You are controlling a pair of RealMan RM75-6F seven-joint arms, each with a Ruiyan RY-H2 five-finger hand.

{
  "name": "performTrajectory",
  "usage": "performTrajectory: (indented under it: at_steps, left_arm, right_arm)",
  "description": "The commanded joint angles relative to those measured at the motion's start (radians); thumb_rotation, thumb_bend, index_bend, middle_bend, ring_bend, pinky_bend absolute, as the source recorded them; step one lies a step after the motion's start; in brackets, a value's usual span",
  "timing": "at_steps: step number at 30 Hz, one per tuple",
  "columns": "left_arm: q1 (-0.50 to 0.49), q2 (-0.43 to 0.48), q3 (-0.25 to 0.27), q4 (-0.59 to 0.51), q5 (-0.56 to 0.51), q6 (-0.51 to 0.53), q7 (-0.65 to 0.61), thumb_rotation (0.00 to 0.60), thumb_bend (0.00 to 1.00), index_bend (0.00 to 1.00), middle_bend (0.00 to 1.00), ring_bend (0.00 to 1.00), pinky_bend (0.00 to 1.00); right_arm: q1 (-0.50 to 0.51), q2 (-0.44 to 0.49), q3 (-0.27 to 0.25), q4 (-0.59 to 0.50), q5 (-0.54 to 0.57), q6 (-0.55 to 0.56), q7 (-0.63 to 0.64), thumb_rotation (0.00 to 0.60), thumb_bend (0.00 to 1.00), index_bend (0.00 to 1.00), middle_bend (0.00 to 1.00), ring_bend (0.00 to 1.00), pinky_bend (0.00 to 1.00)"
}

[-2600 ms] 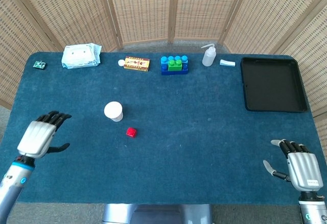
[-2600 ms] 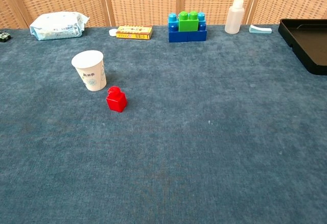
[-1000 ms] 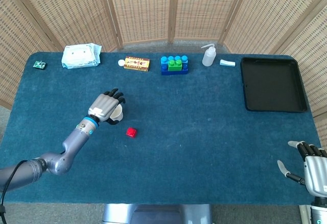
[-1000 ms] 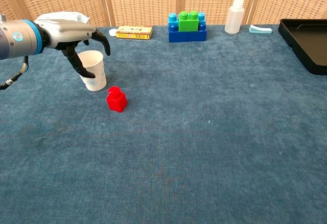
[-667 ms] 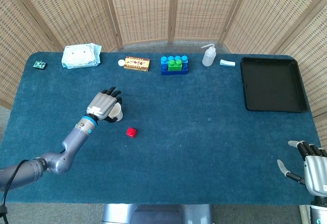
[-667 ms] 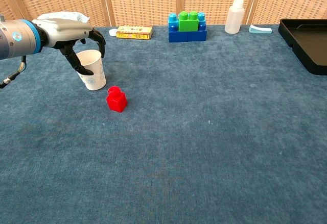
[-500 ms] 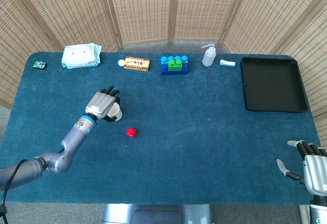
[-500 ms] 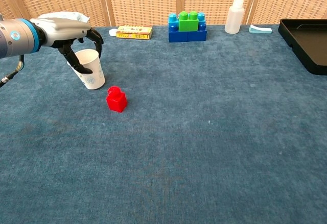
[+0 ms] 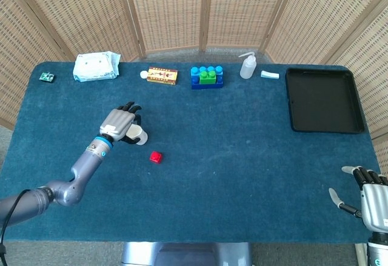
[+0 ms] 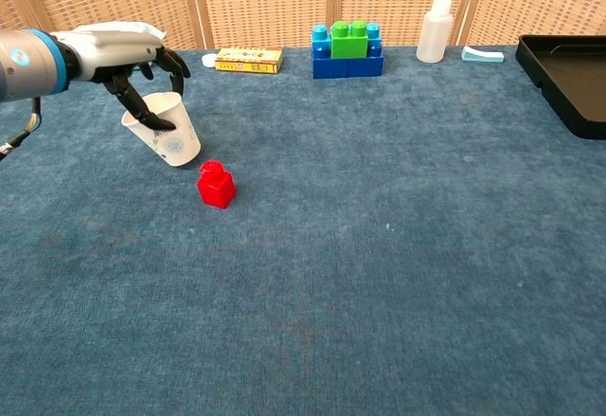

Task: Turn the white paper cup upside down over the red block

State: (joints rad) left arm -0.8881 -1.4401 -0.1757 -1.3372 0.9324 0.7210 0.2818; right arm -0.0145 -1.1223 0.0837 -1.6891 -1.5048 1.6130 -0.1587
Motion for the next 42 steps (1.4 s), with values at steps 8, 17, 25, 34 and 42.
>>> performTrajectory:
  at_steps: [8,17,25,34,42]
  left_arm:
    - [0.096,0.130,-0.047,-0.088,0.020,-0.140,-0.356,0.392,0.25,0.47,0.14,0.00,0.17]
    - [0.101,0.158,-0.010,-0.028,0.074,-0.256,-0.440,0.389,0.16,0.32,0.12,0.00,0.11]
    - [0.038,0.252,0.066,-0.086,-0.002,-0.260,-0.299,0.392,0.12,0.14,0.03,0.00,0.07]
    - [0.067,0.274,0.072,-0.223,0.053,-0.065,-0.218,0.389,0.14,0.19,0.03,0.00,0.07]
    - [0.063,0.246,0.117,-0.266,0.100,-0.021,-0.105,0.395,0.19,0.24,0.03,0.00,0.07]
  right_arm:
    - [0.007,-0.011,0.000,0.006,-0.012,-0.005,0.004,0.357,0.33,0.34,0.38,0.37,0.38]
    - [0.008,-0.015,0.002,0.000,-0.018,-0.002,-0.008,0.354,0.33,0.34,0.38,0.37,0.38]
    - [0.000,-0.012,0.002,-0.011,-0.027,0.019,-0.013,0.354,0.33,0.34,0.38,0.37,0.38]
    - [-0.006,-0.010,0.000,-0.013,-0.038,0.030,-0.007,0.352,0.33,0.34,0.38,0.37,0.38]
    - [-0.012,-0.007,0.000,-0.009,-0.043,0.041,0.006,0.355,0.33,0.34,0.38,0.37,0.38]
